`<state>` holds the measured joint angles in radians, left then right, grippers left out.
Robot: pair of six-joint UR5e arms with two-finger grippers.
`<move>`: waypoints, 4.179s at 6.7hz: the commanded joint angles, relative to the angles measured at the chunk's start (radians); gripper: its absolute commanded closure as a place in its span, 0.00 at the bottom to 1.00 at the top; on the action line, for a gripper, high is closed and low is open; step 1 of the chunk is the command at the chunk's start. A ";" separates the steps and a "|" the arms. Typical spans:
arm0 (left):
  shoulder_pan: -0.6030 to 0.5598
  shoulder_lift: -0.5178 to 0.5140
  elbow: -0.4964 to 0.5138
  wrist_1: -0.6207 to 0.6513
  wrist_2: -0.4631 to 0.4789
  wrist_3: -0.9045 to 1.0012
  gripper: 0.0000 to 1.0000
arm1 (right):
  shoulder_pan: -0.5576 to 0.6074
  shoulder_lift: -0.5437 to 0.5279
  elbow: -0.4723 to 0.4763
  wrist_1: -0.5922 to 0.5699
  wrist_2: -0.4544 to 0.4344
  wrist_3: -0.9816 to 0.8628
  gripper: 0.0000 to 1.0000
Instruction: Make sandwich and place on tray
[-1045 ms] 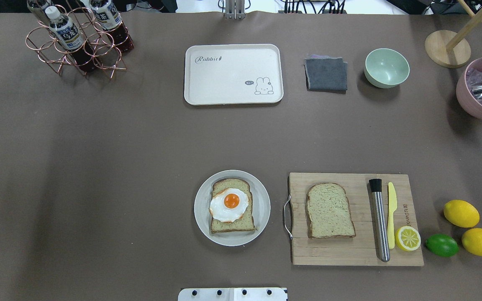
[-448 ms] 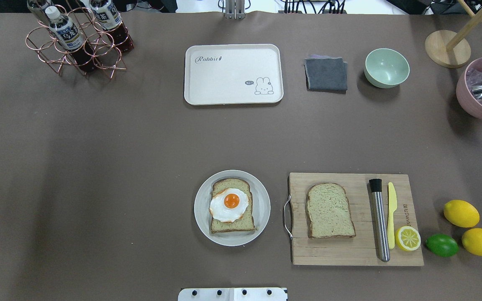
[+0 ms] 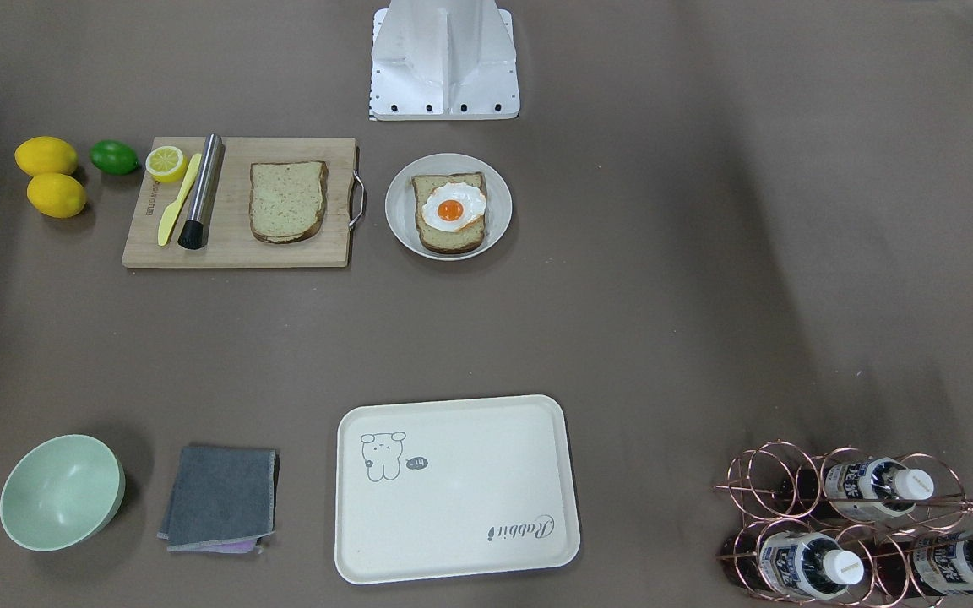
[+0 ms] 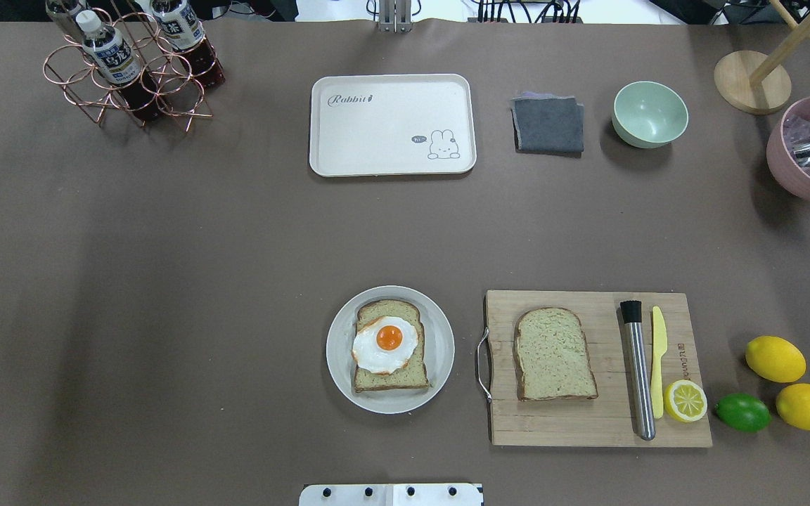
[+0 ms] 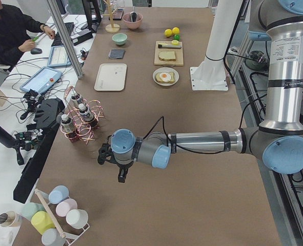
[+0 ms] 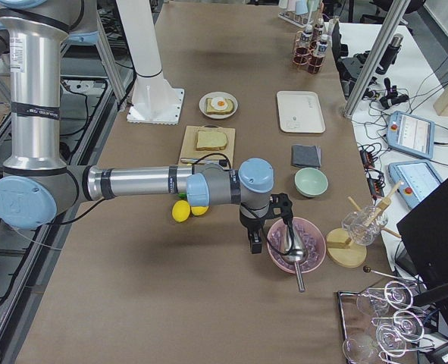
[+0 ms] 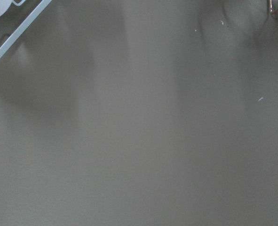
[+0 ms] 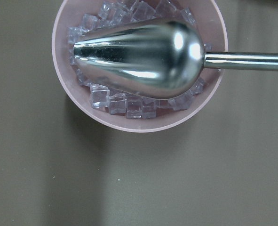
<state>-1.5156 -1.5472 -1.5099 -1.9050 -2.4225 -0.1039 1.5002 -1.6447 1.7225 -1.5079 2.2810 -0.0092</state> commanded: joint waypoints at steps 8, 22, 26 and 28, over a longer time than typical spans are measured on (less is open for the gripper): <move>0.002 -0.002 -0.007 -0.003 0.003 -0.008 0.02 | 0.000 0.011 0.005 0.002 0.003 0.003 0.00; 0.836 -0.324 -0.234 -0.425 0.333 -1.192 0.02 | -0.881 0.178 0.206 0.456 -0.202 1.132 0.01; 0.834 -0.343 -0.239 -0.425 0.333 -1.201 0.02 | -0.919 0.183 0.233 0.456 -0.186 1.147 0.01; 0.833 -0.381 -0.231 -0.428 0.397 -1.129 0.02 | -0.878 0.238 0.230 0.448 -0.190 1.166 0.00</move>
<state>-0.6819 -1.9083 -1.7466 -2.3324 -2.0710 -1.2819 0.5952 -1.4388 1.9538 -1.0543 2.0928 1.1478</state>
